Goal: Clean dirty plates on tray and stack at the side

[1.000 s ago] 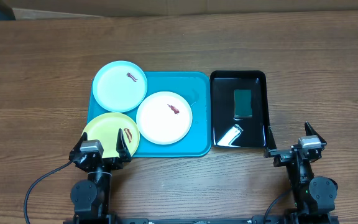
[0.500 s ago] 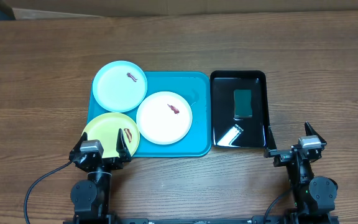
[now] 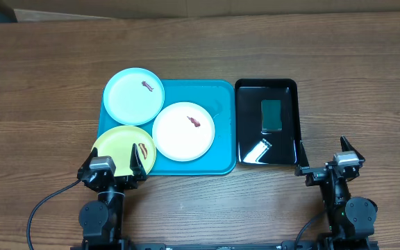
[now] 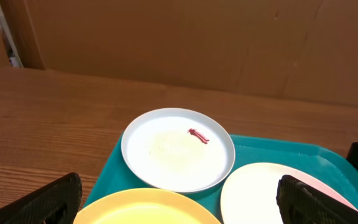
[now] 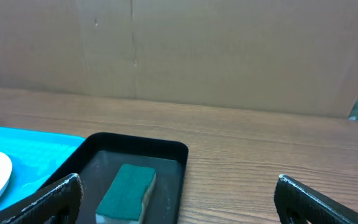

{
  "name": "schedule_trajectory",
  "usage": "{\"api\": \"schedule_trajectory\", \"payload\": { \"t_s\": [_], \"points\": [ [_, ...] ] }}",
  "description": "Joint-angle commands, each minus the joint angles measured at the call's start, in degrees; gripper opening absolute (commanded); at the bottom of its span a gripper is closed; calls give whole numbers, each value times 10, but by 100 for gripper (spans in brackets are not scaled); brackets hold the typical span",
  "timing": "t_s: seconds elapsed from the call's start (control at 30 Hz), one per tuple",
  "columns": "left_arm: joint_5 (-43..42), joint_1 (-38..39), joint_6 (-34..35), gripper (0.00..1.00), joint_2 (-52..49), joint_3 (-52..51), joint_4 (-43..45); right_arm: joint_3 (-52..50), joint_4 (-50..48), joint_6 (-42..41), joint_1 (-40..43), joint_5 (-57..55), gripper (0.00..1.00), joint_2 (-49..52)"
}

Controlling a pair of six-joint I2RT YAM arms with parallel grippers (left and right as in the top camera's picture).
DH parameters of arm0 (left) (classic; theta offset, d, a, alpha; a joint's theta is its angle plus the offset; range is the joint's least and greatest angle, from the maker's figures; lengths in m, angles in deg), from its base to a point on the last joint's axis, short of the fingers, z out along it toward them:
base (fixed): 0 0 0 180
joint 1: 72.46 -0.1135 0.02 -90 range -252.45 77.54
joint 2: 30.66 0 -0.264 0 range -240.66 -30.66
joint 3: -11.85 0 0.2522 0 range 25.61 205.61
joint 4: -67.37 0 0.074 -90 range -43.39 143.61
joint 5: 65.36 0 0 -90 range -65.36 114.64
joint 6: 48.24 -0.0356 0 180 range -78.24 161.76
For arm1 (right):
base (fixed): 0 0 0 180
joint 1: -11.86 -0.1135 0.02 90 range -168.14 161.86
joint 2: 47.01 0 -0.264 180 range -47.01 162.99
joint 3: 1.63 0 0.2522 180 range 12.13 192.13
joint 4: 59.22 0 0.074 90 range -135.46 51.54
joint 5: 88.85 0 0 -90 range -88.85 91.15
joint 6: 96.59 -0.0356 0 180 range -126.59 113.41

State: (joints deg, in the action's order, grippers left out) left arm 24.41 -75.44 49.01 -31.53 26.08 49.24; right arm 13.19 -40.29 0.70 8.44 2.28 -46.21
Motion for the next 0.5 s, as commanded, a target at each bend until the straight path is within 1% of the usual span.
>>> {"api": "schedule_trajectory", "payload": {
  "t_s": [0.0,0.07,0.1,0.2,0.3,0.4,0.47],
  "points": [
    [-11,4,-8,100,2,-2,12,-6,-4,-4,-2,1,100,-6],
    [-37,4,-2,100,2,-2,34,-6,-4,-4,-2,1,100,-6],
    [-68,4,8,100,2,2,47,-6,-4,-4,-2,1,100,-6],
    [-110,4,17,100,2,23,42,-6,-4,-4,-2,1,100,-6],
    [-125,4,40,100,2,75,2,-6,-4,-4,-2,0,100,-6],
    [-125,4,41,100,-5,145,-51,-6,-4,-4,-2,1,100,-6],
    [-125,4,41,100,-26,209,-101,-6,-4,-4,-2,1,100,-6]
  ]
}}
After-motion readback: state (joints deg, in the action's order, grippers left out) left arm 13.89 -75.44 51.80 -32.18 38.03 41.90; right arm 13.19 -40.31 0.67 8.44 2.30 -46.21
